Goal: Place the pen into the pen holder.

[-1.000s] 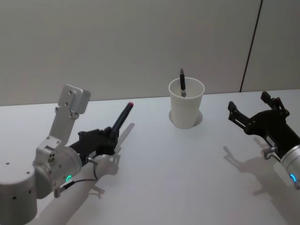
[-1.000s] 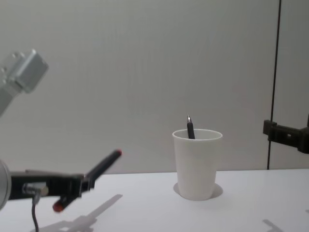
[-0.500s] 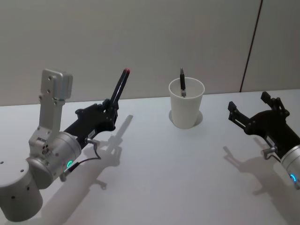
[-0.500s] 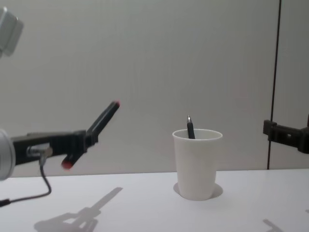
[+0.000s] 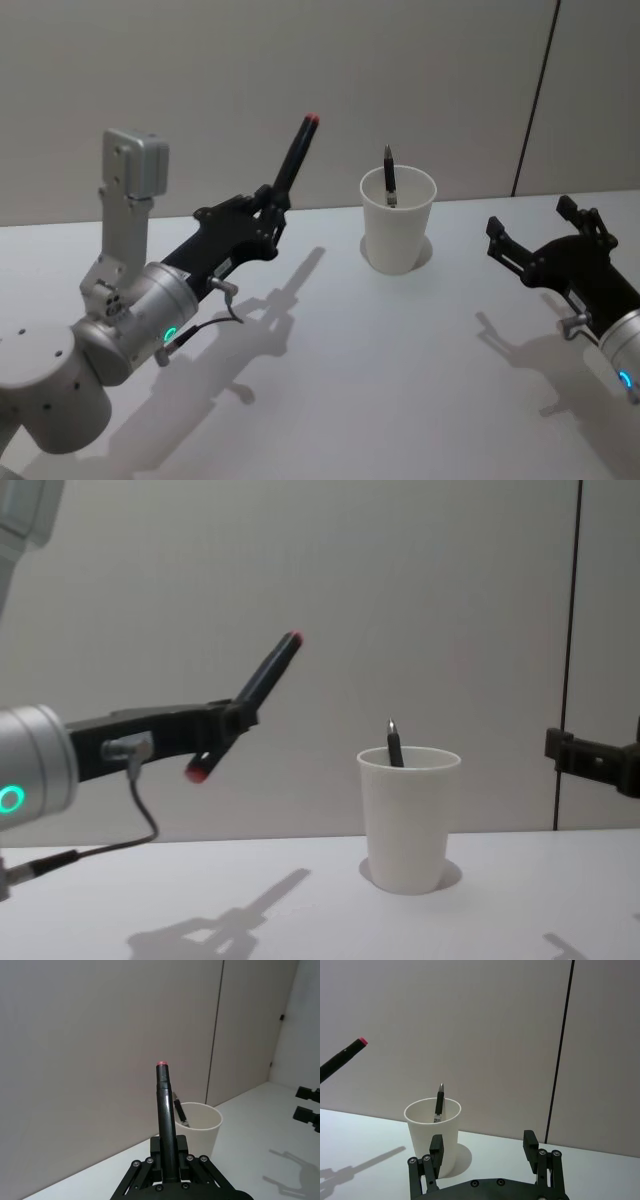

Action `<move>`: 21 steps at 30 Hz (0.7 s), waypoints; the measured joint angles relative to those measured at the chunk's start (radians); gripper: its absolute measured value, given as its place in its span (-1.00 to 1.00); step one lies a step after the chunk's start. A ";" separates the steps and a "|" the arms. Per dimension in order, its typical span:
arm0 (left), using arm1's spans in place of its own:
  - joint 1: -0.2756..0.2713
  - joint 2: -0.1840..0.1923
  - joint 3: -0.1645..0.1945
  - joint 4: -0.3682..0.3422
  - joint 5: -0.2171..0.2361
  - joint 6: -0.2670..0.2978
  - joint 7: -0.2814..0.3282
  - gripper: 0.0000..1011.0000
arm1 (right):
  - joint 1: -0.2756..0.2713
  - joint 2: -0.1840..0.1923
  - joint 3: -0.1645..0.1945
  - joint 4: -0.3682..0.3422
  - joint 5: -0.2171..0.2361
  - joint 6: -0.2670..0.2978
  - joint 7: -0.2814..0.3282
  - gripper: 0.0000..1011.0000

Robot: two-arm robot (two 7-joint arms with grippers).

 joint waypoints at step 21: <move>-0.069 -0.075 0.043 0.059 0.069 -0.029 -0.148 -0.64 | 0.000 0.000 0.000 0.000 0.000 0.000 0.000 0.98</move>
